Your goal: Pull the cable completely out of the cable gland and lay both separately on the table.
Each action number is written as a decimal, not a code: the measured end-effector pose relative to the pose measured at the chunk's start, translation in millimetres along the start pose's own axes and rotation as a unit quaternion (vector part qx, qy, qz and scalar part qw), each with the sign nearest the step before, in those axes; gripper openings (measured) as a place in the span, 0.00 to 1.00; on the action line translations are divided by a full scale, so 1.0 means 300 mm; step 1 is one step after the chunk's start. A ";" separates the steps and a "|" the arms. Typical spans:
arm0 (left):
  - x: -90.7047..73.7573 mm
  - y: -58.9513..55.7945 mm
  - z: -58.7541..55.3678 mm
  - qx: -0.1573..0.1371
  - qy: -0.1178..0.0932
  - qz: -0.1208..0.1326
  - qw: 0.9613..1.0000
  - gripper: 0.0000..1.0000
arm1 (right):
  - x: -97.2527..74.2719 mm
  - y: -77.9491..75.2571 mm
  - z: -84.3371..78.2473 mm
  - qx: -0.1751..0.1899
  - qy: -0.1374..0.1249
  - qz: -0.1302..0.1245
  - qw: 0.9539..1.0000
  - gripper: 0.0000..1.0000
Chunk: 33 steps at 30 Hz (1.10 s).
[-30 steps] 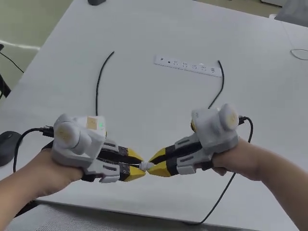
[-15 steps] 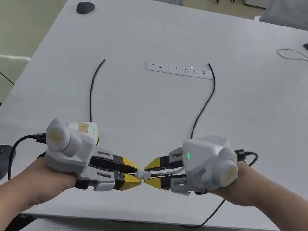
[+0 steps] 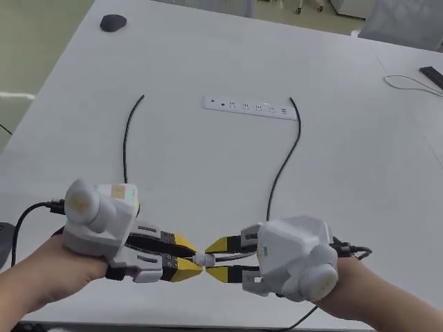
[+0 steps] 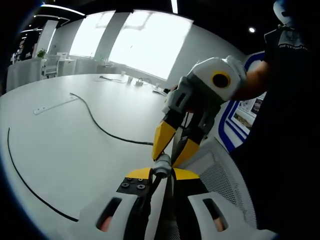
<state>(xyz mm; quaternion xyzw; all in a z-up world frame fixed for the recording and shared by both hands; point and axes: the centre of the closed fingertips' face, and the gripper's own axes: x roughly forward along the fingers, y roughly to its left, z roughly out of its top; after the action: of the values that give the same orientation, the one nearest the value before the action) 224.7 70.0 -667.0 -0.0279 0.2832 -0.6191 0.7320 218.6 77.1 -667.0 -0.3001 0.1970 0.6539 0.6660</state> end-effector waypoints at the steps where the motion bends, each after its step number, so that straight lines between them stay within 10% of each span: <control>1: 0.000 0.001 -0.002 0.000 0.000 0.000 1.000 0.15 | 0.005 0.012 -0.004 0.047 -0.001 0.017 0.999 0.15; 6: -0.004 -0.004 -0.001 0.011 -0.003 0.004 1.000 0.15 | -0.012 -0.009 -0.011 0.132 -0.019 0.037 0.990 0.20; 9: -0.005 -0.010 -0.002 0.021 0.000 0.007 1.000 0.15 | -0.037 -0.030 -0.011 0.230 -0.043 0.073 0.969 0.23; 12: -0.009 -0.008 0.004 0.035 -0.005 0.012 0.999 0.15 | -0.064 -0.032 0.027 0.354 -0.090 0.133 0.921 0.26; 18: -0.008 -0.010 0.005 0.073 0.001 0.019 0.997 0.15 | -0.075 -0.072 0.012 0.404 -0.102 0.182 0.891 0.20; 21: -0.004 -0.008 0.001 0.081 0.010 0.021 0.996 0.15 | -0.054 -0.075 -0.007 0.403 -0.089 0.188 0.891 0.19; 25: 0.001 -0.004 -0.002 0.082 0.016 0.024 0.996 0.15 | -0.042 -0.041 0.002 0.408 -0.090 0.237 0.877 0.20; 28: 0.003 -0.004 -0.002 0.079 0.018 0.025 0.996 0.15 | -0.015 -0.035 -0.018 0.396 -0.072 0.233 0.885 0.19; 33: 0.003 0.000 0.002 0.074 0.016 0.027 0.997 0.15 | -0.007 -0.017 -0.013 0.395 -0.067 0.246 0.883 0.14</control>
<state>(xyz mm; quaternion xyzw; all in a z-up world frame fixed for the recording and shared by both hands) 225.1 69.1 -666.9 0.0442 0.2491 -0.6186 0.7438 224.1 73.1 -667.9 0.0908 0.4613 0.6830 0.5590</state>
